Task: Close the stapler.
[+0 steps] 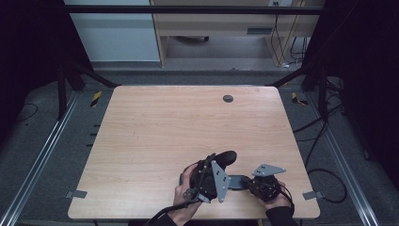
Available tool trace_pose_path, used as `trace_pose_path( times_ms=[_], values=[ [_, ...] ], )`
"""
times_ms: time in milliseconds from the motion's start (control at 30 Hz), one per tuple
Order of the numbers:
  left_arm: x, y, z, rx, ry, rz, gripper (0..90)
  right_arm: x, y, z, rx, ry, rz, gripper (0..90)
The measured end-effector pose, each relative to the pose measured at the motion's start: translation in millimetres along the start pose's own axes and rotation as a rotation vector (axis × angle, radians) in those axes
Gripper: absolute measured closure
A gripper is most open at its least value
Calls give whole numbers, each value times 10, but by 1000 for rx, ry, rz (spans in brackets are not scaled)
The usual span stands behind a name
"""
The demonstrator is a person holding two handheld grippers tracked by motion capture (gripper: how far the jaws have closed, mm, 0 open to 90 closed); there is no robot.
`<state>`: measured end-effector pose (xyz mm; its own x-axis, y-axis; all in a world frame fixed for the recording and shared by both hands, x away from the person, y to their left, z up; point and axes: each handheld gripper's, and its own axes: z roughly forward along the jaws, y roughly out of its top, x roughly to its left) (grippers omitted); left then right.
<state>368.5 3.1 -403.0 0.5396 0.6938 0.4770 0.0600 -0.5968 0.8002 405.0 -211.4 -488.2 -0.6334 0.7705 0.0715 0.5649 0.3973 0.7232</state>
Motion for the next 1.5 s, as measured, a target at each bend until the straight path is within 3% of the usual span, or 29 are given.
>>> trace_pose_path(
  times_ms=[1500],
  values=[
    [-356, -48, 205, 27, 14, 145, 506, -6, -3, 4, -6, 7, 0, 900]
  ],
)
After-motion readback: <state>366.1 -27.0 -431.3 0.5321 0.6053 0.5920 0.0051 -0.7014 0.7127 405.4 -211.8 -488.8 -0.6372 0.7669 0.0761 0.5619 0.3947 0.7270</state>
